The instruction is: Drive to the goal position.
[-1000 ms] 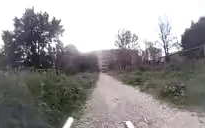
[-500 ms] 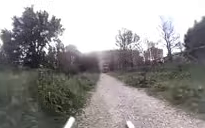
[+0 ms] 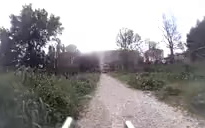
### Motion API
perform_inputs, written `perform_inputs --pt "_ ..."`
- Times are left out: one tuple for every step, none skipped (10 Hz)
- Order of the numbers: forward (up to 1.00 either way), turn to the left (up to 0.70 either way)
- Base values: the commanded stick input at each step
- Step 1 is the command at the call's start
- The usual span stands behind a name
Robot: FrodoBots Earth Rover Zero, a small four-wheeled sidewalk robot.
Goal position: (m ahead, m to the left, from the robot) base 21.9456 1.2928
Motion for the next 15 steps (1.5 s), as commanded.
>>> perform_inputs --pt "0.7 0.0" --pt "0.7 0.0" --pt "0.7 0.0" --pt "0.7 0.0" --pt "0.7 0.0" --pt "0.7 0.0" --pt "0.7 0.0" --pt "0.7 0.0" --pt "0.7 0.0" --pt "0.7 0.0" --pt "0.7 0.0" --pt "0.7 0.0" --pt "0.7 0.0" --pt "0.7 0.0" --pt "0.7 0.0"
